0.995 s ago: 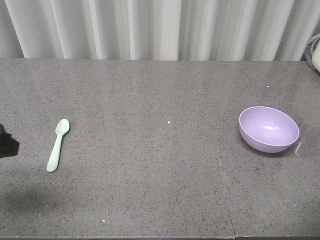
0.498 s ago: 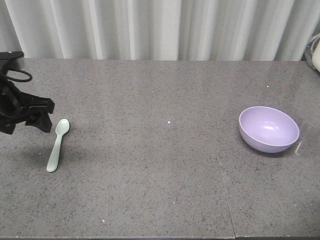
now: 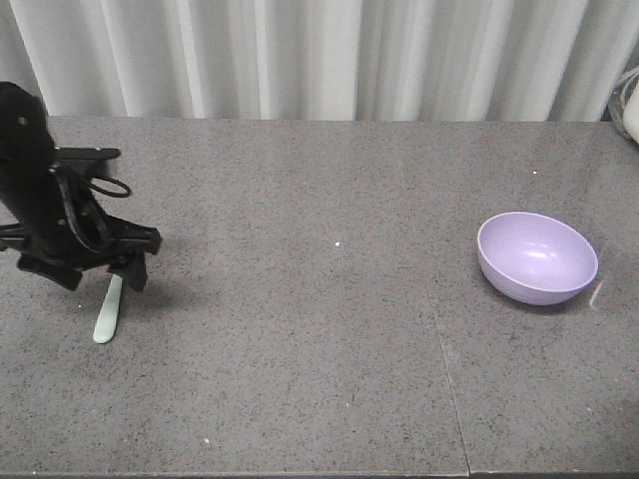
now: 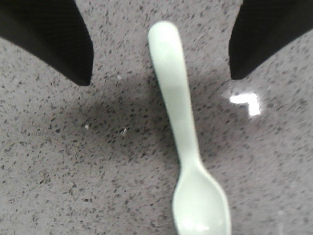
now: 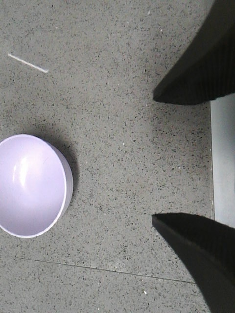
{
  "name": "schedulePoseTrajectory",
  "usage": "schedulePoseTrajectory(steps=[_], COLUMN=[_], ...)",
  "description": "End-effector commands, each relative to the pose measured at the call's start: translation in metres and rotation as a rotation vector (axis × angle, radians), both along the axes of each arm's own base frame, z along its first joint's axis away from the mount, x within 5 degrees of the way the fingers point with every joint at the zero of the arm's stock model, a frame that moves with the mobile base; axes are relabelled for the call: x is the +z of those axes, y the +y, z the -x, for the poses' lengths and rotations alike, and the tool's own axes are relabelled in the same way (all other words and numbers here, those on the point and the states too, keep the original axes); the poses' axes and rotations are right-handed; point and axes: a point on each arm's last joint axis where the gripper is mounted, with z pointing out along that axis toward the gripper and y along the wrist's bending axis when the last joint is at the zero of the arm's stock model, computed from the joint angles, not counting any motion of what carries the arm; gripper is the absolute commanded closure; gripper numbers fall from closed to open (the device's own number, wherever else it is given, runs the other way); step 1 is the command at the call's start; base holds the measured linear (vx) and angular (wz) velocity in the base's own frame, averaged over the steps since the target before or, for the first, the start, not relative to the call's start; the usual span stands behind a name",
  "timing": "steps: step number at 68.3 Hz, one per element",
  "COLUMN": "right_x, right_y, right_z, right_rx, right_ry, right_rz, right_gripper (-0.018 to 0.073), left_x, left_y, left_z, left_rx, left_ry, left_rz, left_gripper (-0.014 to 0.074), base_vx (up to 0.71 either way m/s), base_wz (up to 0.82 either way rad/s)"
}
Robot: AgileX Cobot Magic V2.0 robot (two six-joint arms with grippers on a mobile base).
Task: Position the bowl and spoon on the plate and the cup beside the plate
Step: 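Grasp the pale green spoon handle with the left gripper and lift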
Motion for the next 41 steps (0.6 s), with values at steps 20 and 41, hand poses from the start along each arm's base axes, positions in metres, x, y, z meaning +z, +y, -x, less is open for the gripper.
schedulePoseTrajectory(steps=[20,41], right_x=[0.013,0.012], right_y=[0.0,0.0], right_z=[-0.004,-0.004], right_rx=[0.003,0.003], right_ry=[-0.086,-0.083], right_rz=[0.009,0.008], right_gripper=[0.0087,0.0087], left_x=[0.013,-0.01], left_y=[-0.002,-0.003], left_z=[-0.024,-0.033], left_rx=[0.072,0.095], left_ry=[-0.116,-0.066], left_rz=[-0.038,-0.043], left_gripper=[0.0042,0.0042], base_vx=[0.0,0.0], base_wz=[0.0,0.0])
